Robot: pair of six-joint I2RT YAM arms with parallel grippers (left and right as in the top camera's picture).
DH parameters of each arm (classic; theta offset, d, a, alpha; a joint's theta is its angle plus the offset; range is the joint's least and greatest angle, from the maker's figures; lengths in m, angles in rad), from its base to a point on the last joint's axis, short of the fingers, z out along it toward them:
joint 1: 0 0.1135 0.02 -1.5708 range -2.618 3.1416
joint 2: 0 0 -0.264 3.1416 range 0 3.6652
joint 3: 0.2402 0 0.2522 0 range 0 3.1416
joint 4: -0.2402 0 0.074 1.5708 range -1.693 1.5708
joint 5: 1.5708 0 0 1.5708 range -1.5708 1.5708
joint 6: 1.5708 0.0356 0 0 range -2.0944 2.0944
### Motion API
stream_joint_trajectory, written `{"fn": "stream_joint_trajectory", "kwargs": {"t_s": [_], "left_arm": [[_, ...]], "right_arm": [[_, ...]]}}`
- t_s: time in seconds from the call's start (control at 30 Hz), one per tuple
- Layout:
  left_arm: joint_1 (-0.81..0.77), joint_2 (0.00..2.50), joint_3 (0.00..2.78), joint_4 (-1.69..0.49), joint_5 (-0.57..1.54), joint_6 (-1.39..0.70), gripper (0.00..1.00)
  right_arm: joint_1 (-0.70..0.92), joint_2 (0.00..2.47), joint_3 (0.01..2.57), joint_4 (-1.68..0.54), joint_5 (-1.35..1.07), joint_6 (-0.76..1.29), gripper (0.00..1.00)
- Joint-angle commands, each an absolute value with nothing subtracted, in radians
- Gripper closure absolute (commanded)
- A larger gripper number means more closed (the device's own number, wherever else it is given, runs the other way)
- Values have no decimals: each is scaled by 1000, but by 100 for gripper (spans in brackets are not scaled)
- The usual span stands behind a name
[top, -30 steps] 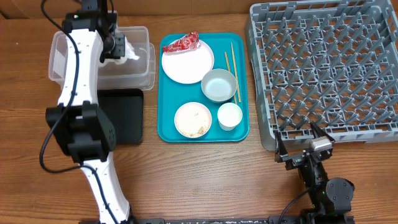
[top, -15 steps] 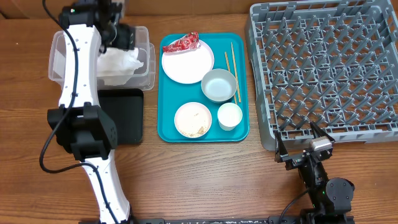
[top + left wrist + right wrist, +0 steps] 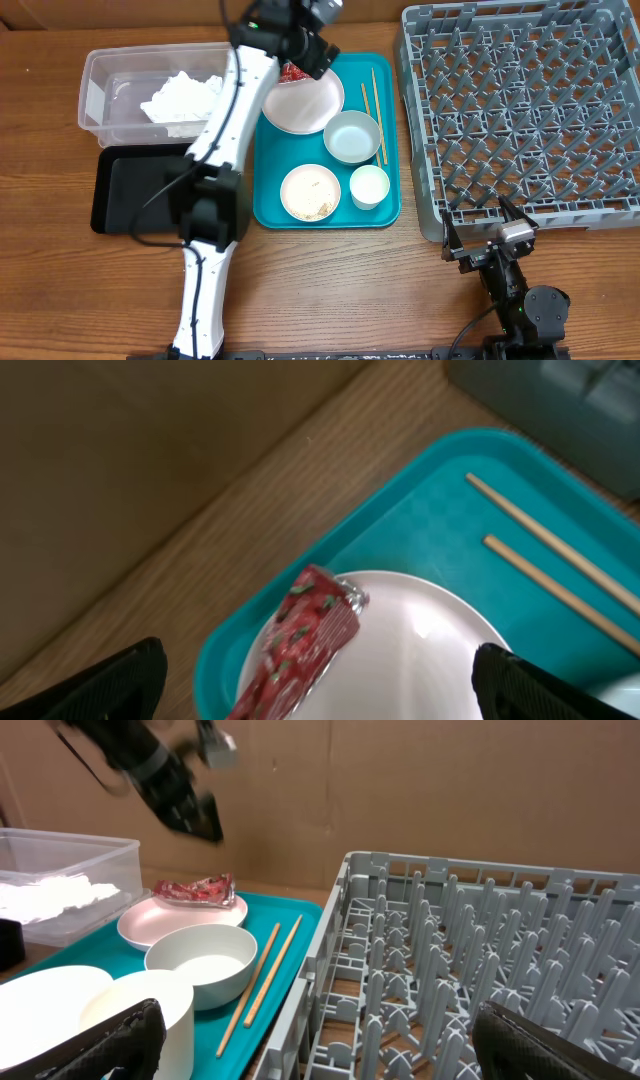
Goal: Sort waste into correct bins and load items into the dishwasher
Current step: 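Return the left gripper to the plate and grasp the red wrapper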
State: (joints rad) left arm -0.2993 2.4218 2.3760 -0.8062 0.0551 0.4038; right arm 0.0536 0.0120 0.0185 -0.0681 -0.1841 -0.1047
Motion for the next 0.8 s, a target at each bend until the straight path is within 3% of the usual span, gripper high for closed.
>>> {"fn": "stream_joint_trajectory", "kwargs": {"t_s": [0.0, 0.4, 0.77], "left_arm": [[-290, 2499, 2385, -767, -34, 434, 2], [-269, 2600, 2385, -728, -25, 435, 7], [-269, 2629, 2384, -804, -21, 434, 23]], "right_arm": [[51, 3, 8, -62, -188, -97, 0], [51, 3, 8, -62, -188, -98, 0], [51, 3, 8, -62, -188, -98, 0]]}}
